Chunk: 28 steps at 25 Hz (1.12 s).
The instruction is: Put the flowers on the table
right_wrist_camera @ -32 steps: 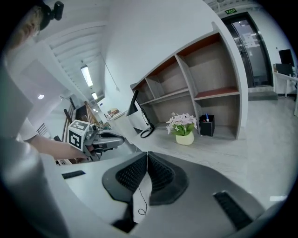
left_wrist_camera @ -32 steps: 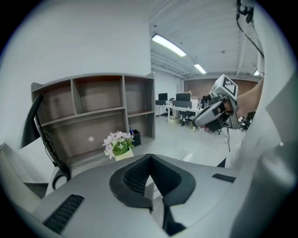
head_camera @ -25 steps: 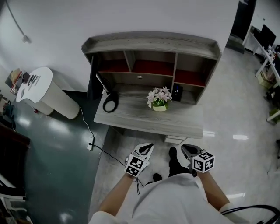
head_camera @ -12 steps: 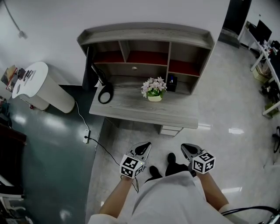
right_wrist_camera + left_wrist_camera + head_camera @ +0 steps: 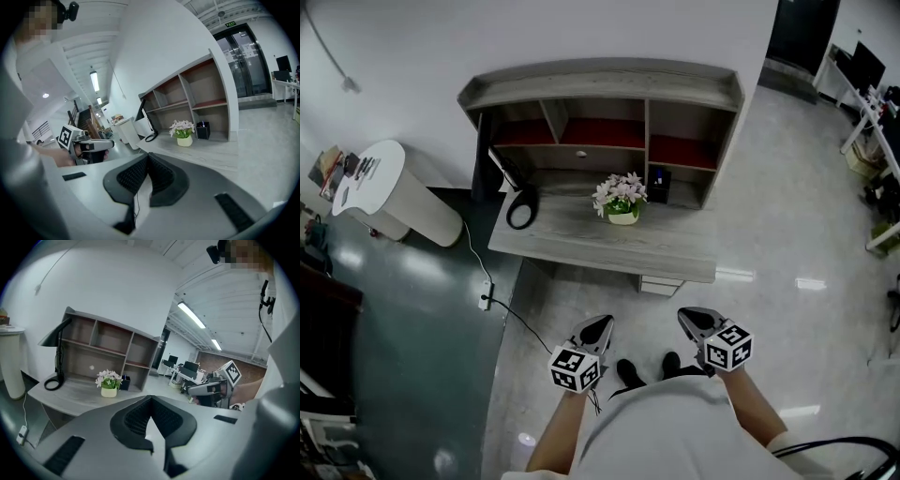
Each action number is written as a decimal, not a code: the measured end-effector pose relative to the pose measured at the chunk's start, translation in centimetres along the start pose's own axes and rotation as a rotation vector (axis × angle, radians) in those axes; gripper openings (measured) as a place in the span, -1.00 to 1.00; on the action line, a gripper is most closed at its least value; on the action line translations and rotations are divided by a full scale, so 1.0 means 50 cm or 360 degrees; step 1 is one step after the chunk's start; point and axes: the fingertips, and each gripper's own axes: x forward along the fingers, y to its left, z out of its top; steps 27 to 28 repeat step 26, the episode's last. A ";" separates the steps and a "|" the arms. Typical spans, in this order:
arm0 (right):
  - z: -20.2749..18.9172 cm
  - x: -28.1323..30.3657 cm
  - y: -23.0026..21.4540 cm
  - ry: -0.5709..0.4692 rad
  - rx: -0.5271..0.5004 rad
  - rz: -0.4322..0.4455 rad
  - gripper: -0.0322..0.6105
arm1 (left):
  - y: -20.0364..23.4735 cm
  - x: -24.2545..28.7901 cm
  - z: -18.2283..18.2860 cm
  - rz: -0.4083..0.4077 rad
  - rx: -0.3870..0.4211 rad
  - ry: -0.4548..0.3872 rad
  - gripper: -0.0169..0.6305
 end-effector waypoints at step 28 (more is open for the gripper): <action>0.026 -0.043 -0.046 -0.0071 0.0060 0.0003 -0.84 | -0.037 0.038 0.004 0.0011 -0.0103 0.0024 -0.92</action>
